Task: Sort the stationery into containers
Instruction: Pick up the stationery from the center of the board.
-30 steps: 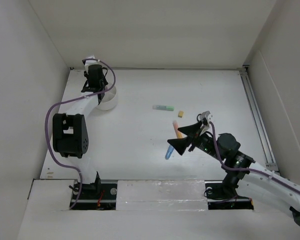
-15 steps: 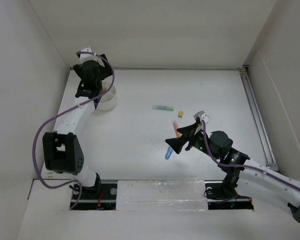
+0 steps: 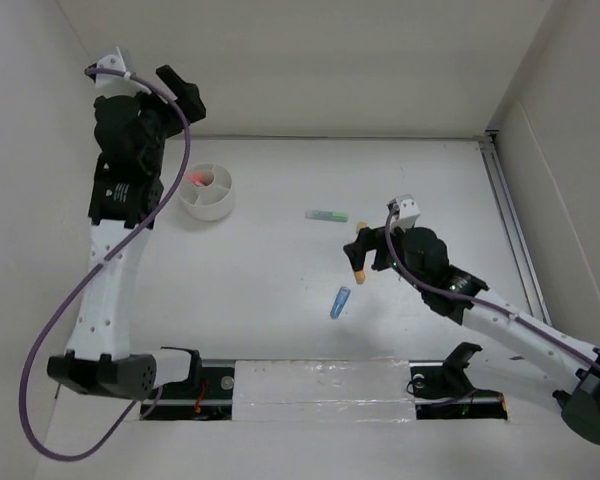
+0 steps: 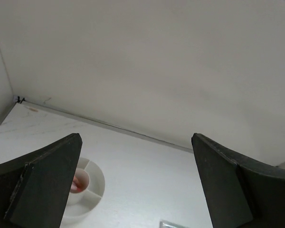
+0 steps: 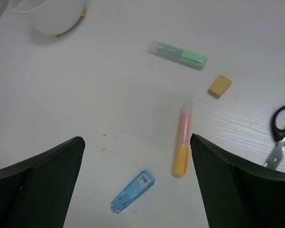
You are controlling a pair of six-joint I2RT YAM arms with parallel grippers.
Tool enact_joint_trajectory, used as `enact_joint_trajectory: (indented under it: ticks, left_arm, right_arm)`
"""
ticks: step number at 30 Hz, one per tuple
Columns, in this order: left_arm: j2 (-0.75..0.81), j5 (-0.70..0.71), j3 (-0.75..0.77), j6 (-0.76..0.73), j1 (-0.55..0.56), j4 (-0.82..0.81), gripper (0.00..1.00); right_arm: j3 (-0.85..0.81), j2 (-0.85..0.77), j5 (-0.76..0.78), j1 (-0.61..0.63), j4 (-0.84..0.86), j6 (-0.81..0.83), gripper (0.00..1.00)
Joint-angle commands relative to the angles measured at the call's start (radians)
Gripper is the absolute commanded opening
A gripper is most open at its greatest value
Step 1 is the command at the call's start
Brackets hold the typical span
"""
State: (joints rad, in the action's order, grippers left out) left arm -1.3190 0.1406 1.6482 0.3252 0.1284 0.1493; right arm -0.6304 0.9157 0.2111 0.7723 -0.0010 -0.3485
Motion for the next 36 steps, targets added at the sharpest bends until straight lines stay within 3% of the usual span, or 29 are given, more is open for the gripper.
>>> enact_joint_trajectory:
  ticks: [1, 4, 9, 14, 21, 30, 36]
  left_arm:
    - [0.167, -0.035, -0.042, 0.060, -0.001, 0.142, 1.00]
    - [0.343, -0.079, -0.209, 0.095, -0.001, 0.167, 1.00]
    - [0.631, -0.114, -0.546, 0.135, -0.001, 0.136, 1.00]
    - [0.753, -0.066, -0.778, 0.137, -0.001, 0.183, 1.00]
    - [0.736, -0.098, -0.768, 0.137, -0.001, 0.180, 1.00]
    - [0.731, -0.127, -0.768, 0.137, -0.001, 0.180, 1.00]
    - [0.731, -0.148, -0.768, 0.137, -0.001, 0.171, 1.00]
  right_arm:
    - [-0.084, 0.081, -0.074, -0.111, -0.082, 0.031, 0.99]
    - [-0.106, 0.175, -0.186, -0.189, -0.082, 0.051, 0.91]
    - [-0.117, 0.250, -0.231, -0.211, -0.091, 0.060, 0.88]
    - [-0.117, 0.305, -0.213, -0.211, -0.091, 0.060, 0.84]
    - [-0.138, 0.394, -0.159, -0.220, -0.091, 0.010, 0.84]
    - [-0.337, 0.609, 0.005, -0.220, -0.091, -0.092, 0.83]
    - [-0.448, 0.742, 0.065, -0.252, -0.122, -0.113, 0.73]
